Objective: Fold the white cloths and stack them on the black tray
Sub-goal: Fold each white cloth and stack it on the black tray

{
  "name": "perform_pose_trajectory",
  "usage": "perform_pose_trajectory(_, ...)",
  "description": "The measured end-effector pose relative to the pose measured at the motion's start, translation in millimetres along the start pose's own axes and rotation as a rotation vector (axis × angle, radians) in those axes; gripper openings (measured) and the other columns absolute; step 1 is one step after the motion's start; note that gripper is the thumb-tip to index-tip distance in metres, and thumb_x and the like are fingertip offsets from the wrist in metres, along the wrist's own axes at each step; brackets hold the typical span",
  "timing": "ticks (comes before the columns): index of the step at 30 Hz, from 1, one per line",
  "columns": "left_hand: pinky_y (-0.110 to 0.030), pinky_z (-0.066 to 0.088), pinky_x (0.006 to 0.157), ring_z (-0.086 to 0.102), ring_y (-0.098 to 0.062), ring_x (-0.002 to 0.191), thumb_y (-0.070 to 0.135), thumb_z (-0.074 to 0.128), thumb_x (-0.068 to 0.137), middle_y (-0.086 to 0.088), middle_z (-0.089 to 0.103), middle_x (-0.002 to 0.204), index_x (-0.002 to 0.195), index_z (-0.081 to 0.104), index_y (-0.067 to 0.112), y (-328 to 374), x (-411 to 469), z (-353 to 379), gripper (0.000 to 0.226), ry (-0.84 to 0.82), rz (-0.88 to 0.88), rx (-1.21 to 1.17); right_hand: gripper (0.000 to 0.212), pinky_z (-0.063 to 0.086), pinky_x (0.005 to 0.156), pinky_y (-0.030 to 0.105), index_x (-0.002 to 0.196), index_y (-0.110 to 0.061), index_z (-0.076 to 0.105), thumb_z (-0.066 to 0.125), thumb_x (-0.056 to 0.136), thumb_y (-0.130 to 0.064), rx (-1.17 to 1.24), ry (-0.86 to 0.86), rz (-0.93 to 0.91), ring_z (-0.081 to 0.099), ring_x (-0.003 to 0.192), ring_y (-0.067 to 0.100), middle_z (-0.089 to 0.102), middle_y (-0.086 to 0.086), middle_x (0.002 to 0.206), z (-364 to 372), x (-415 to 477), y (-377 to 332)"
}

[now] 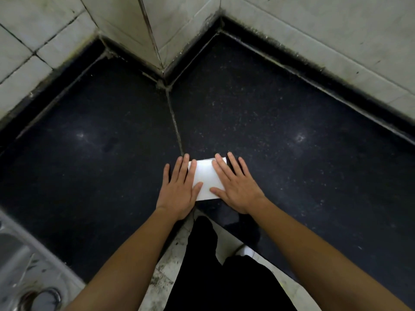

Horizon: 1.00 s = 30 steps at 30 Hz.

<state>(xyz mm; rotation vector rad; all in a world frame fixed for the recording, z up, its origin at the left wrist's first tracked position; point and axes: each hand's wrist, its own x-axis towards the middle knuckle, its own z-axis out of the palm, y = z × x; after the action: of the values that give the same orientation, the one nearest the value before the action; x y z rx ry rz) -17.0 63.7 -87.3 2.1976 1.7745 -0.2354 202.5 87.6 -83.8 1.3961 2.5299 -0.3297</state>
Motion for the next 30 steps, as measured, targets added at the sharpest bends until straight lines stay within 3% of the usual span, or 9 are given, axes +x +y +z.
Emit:
perform_pose_trajectory(6,-0.053,0.001,0.123,-0.009,-0.025,0.153,0.056,-0.006,0.097,-0.010,-0.009,0.166,0.156,-0.011,0.016,0.2,1.9,-1.9,0.072,0.003,-0.009,-0.023,0.083,0.011,0.123,0.054,0.159,-0.012,0.014,0.005,0.098,-0.068,0.073,-0.010,0.224,0.000,0.154,0.032,0.004,0.009,0.168,-3.3,-25.3,24.0)
perform_pose_trajectory(8,-0.053,0.000,0.123,-0.009,-0.025,0.153,0.057,-0.006,0.098,-0.010,-0.009,0.166,0.157,-0.010,0.016,-0.8,2.0,-1.6,0.072,0.007,-0.009,-0.021,0.080,0.022,0.120,0.050,0.154,-0.010,0.032,0.012,0.099,-0.065,0.151,0.060,0.306,0.024,0.149,0.033,0.026,0.012,0.162,-10.9,-26.9,20.8)
perform_pose_trajectory(11,-0.053,0.001,0.123,-0.007,-0.025,0.153,0.056,0.001,0.100,-0.010,-0.005,0.167,0.158,-0.005,0.015,-0.4,2.6,0.9,0.071,0.022,0.001,-0.030,0.064,0.046,0.093,0.043,0.124,-0.014,0.065,0.029,0.099,-0.061,0.383,0.186,0.493,0.057,0.111,0.029,0.058,0.010,0.125,-28.2,-12.3,3.6)
perform_pose_trajectory(14,-0.055,0.007,0.122,-0.001,-0.026,0.154,0.055,0.006,0.102,-0.012,0.002,0.166,0.158,0.002,0.013,-0.2,3.0,2.5,0.070,0.038,0.002,-0.034,0.051,0.049,0.070,0.033,0.077,-0.028,0.065,0.038,0.096,-0.066,0.713,-0.012,0.716,0.061,0.082,0.021,0.065,0.002,0.094,-57.3,9.1,-10.1)
perform_pose_trajectory(15,-0.055,0.007,0.122,0.000,-0.026,0.154,0.055,0.007,0.102,-0.012,0.002,0.166,0.158,0.002,0.013,-0.7,3.2,3.0,0.070,0.034,0.000,-0.030,0.054,0.048,0.066,0.031,0.072,-0.026,0.065,0.040,0.094,-0.068,0.773,-0.078,0.765,0.060,0.077,0.019,0.065,-0.001,0.085,-64.7,13.6,-11.7)
perform_pose_trajectory(17,-0.055,0.007,0.122,-0.001,-0.026,0.154,0.054,0.007,0.102,-0.012,0.001,0.166,0.158,0.002,0.012,-2.0,3.2,4.1,0.070,0.025,0.001,-0.015,0.053,0.053,0.068,0.033,0.080,-0.023,0.073,0.049,0.089,-0.070,0.840,-0.154,0.821,0.063,0.078,0.018,0.068,-0.003,0.082,-70.7,19.6,-10.5)
perform_pose_trajectory(19,-0.056,0.008,0.122,0.000,-0.026,0.154,0.054,0.007,0.102,-0.012,0.001,0.166,0.158,0.002,0.012,-2.8,3.0,4.1,0.070,0.026,0.006,-0.008,0.047,0.056,0.080,0.035,0.101,-0.025,0.074,0.062,0.084,-0.067,0.897,-0.181,0.860,0.067,0.096,0.020,0.072,-0.002,0.103,-67.2,23.6,-6.3)
perform_pose_trajectory(22,-0.056,0.010,0.121,0.001,-0.027,0.154,0.055,0.002,0.102,-0.012,0.002,0.166,0.158,0.003,0.012,-3.7,2.0,4.6,0.071,0.013,0.010,-0.013,0.063,0.052,0.094,0.033,0.129,-0.020,0.063,0.079,0.078,-0.052,1.045,-0.206,0.916,0.063,0.116,0.022,0.065,0.002,0.129,-65.2,25.6,-3.7)
perform_pose_trajectory(30,-0.051,-0.002,0.123,-0.013,-0.020,0.152,0.066,-0.011,0.093,-0.007,-0.014,0.166,0.156,-0.013,0.015,-4.9,1.0,-4.7,0.082,-0.057,0.017,-0.103,0.019,0.054,0.080,0.031,0.098,-0.020,0.072,0.079,0.084,-0.031,1.384,-0.175,0.874,0.067,0.095,0.017,0.072,0.001,0.108,-67.2,22.9,-0.7)
